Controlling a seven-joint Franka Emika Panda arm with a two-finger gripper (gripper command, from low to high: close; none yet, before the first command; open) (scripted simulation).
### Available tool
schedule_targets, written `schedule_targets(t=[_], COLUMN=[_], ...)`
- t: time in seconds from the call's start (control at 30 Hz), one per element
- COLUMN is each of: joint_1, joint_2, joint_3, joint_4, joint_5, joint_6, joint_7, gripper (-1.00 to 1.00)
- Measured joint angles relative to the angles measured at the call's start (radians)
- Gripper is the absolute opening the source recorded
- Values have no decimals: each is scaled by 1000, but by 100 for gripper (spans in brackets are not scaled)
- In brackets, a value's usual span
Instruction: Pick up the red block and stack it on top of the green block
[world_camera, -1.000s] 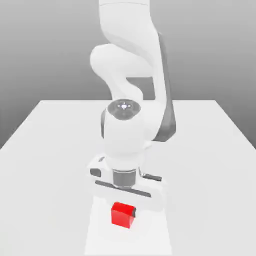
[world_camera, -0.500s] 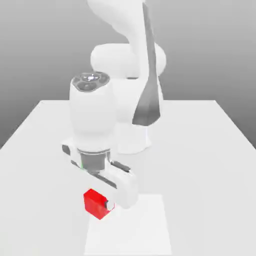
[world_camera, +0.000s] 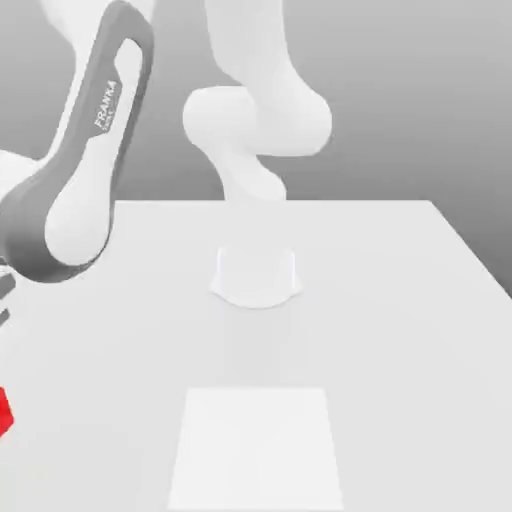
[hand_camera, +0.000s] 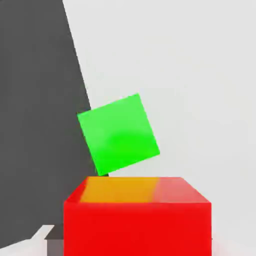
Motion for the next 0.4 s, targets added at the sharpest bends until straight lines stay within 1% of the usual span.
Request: schedule_targets(t=[0.07,0.1,0.3,0.4], joint_1=[-20,-28,-31,-14], joint_2=[67,95,109,44], joint_3=[17,26,30,5], joint_4=[14,18,20,16], joint_5=[33,46,53,22], joint_6=[50,74,84,25], joint_7=[-6,-13,-16,6], gripper=[-100,100,100,100])
